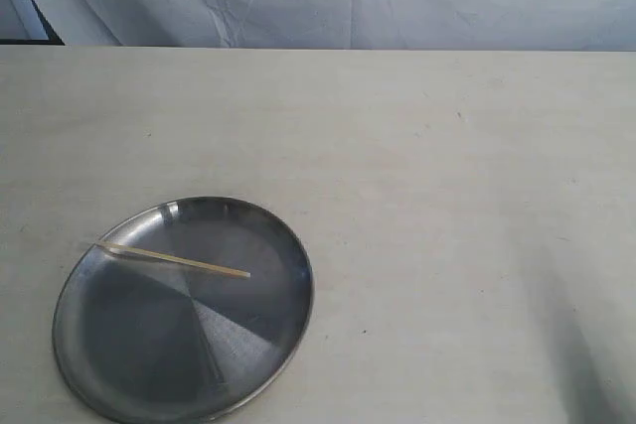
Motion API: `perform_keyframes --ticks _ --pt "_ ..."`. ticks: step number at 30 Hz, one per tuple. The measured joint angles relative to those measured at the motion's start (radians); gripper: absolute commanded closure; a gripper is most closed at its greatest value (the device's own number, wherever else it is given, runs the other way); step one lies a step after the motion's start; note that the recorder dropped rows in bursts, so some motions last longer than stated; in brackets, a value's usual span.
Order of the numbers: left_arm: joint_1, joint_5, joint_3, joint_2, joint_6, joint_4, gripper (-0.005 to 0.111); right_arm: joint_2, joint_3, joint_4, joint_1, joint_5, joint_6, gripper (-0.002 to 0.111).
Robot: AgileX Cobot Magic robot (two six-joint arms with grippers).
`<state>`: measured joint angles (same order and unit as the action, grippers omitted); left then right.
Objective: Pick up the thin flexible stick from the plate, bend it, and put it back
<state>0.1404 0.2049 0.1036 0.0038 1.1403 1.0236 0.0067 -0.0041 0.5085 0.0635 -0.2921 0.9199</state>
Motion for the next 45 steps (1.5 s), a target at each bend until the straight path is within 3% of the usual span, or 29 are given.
perform_keyframes --ticks 7,17,22,26,30,34,37,41,45 --pt "0.0 0.0 0.0 0.0 0.0 0.0 0.107 0.0 0.0 -0.014 0.0 0.328 0.0 0.108" --pt "0.0 0.0 0.0 0.0 0.0 0.0 0.107 -0.002 0.002 -0.356 0.0 0.944 0.073 0.108" --pt "0.0 0.0 0.0 0.0 0.0 0.0 0.107 -0.002 0.002 -0.508 0.0 1.034 0.075 0.108" --pt "0.0 0.0 0.0 0.0 0.0 0.0 0.107 -0.002 -0.013 -0.641 0.0 0.985 0.085 0.108" --pt "0.0 0.0 0.0 0.0 0.0 0.0 0.107 -0.005 -0.094 -0.642 0.0 0.999 0.166 0.108" --pt "0.0 0.0 0.0 0.0 0.0 0.0 0.107 0.02 -0.239 -0.627 0.0 0.934 -0.058 0.108" --pt "0.0 0.0 0.0 0.0 0.0 0.0 0.107 0.109 -0.359 -0.508 0.0 0.653 -0.346 0.108" --pt "0.0 0.0 0.0 0.0 0.0 0.0 0.107 0.418 -0.512 -0.299 0.0 0.208 -0.561 0.108" --pt "0.0 0.0 0.0 0.0 0.0 0.0 0.107 0.781 -0.689 -0.393 0.052 -0.137 -0.941 0.108"
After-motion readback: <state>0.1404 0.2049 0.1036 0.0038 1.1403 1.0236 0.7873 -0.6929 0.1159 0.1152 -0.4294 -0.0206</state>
